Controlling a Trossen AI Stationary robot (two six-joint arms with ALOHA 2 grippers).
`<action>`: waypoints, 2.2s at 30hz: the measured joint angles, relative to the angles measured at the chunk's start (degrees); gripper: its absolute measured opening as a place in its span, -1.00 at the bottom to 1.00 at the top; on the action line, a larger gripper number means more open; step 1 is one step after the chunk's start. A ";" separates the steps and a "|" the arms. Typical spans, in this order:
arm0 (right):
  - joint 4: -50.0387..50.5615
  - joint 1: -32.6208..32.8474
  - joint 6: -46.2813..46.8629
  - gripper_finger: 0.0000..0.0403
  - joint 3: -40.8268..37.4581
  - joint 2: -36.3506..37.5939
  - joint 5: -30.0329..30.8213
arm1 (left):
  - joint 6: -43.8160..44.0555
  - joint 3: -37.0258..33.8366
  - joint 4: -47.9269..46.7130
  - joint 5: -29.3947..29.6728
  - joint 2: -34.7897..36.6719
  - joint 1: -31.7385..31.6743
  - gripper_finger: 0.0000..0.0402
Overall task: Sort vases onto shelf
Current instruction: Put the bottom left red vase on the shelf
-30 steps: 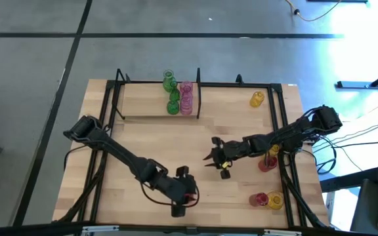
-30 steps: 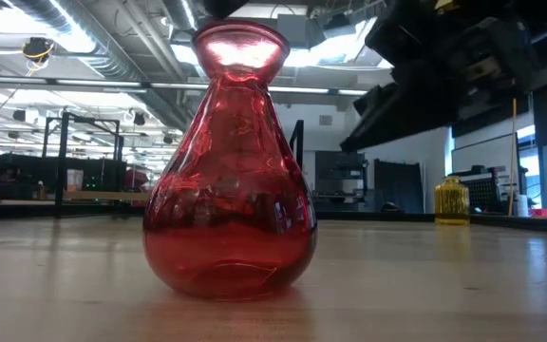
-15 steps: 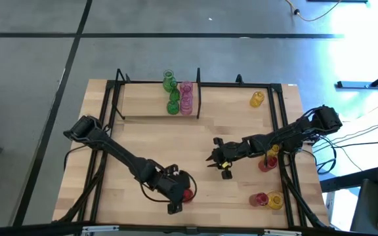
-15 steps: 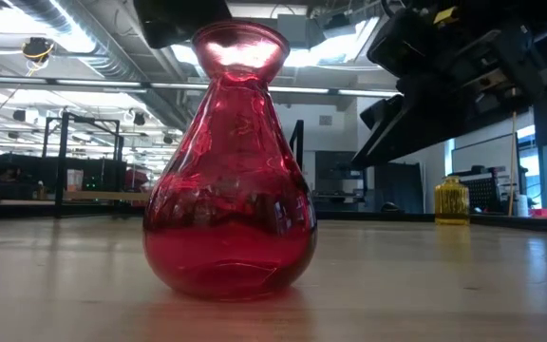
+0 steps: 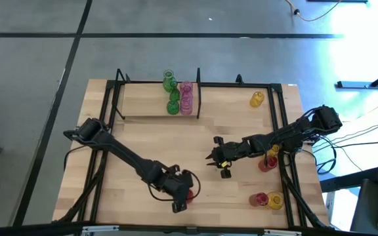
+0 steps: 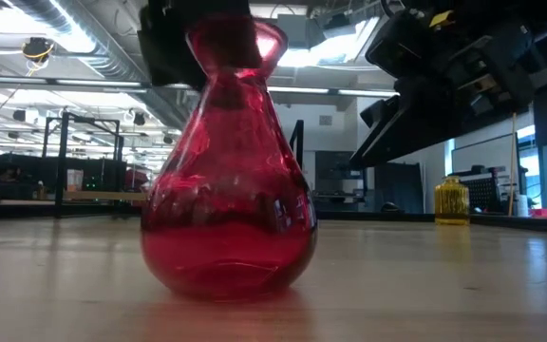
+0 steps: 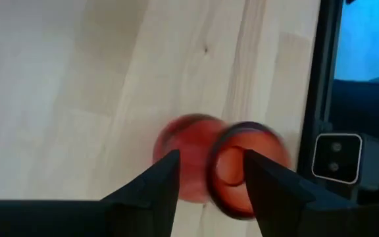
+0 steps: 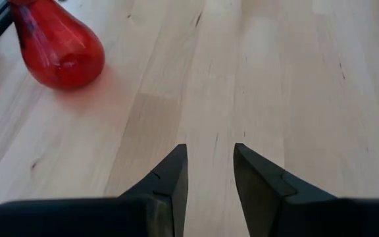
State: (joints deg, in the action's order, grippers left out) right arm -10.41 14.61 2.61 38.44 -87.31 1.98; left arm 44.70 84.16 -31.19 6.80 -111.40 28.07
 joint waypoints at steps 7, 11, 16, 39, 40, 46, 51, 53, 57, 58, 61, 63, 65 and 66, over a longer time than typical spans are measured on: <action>-0.02 0.00 0.00 -0.46 0.00 0.00 0.04 | -0.10 0.02 0.16 0.05 -0.46 -0.04 -0.24; -0.02 0.00 -0.02 -0.46 0.00 0.00 0.04 | -1.64 0.02 0.14 0.01 -0.46 -0.04 -0.35; -0.02 0.00 -0.07 -0.46 0.00 0.00 1.08 | -4.54 0.03 0.14 -0.42 -0.46 -0.01 -0.58; 0.13 0.00 -0.11 -0.46 0.02 0.00 2.09 | -10.43 10.69 -22.54 3.14 2.99 -0.06 -0.91; 0.22 0.00 -0.11 -0.46 0.02 0.00 2.11 | -10.48 11.39 -24.65 3.45 3.56 -0.14 -0.91; 0.33 0.00 -0.02 -0.46 0.02 0.00 2.11 | -8.17 11.70 -35.52 7.24 11.65 -2.06 -0.91; 0.28 0.01 -0.01 -0.46 0.02 0.00 2.11 | -5.41 8.79 -42.02 8.77 18.87 -6.93 -0.91; 0.24 0.02 0.00 -0.46 0.02 0.00 2.22 | -5.82 7.38 -42.97 8.88 21.74 -9.51 -0.91; -0.02 0.00 0.04 -0.46 0.02 0.00 3.53 | -9.29 3.48 -42.77 8.78 26.15 -15.39 -0.91; -0.02 0.00 0.04 -0.46 0.02 0.00 3.77 | -10.41 2.40 -42.76 8.73 27.12 -17.11 -0.91; -0.13 0.00 0.04 -0.46 0.02 0.00 4.05 | -15.10 -1.01 -42.62 8.44 29.75 -23.01 -0.91; -0.15 0.00 0.05 -0.46 0.02 0.00 4.04 | -19.11 -3.01 -42.54 6.54 30.98 -27.74 -0.91; -0.17 0.02 0.06 -0.46 0.02 0.00 4.04 | -23.67 -4.07 -42.08 3.74 31.56 -33.17 -0.91; -0.13 0.02 0.07 -0.46 0.02 0.00 4.04 | -26.11 -4.31 -41.67 2.63 31.72 -35.84 -0.91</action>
State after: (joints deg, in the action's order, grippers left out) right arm -10.55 14.63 2.68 38.46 -87.31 6.02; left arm 18.59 79.85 -72.86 9.43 -79.68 -7.77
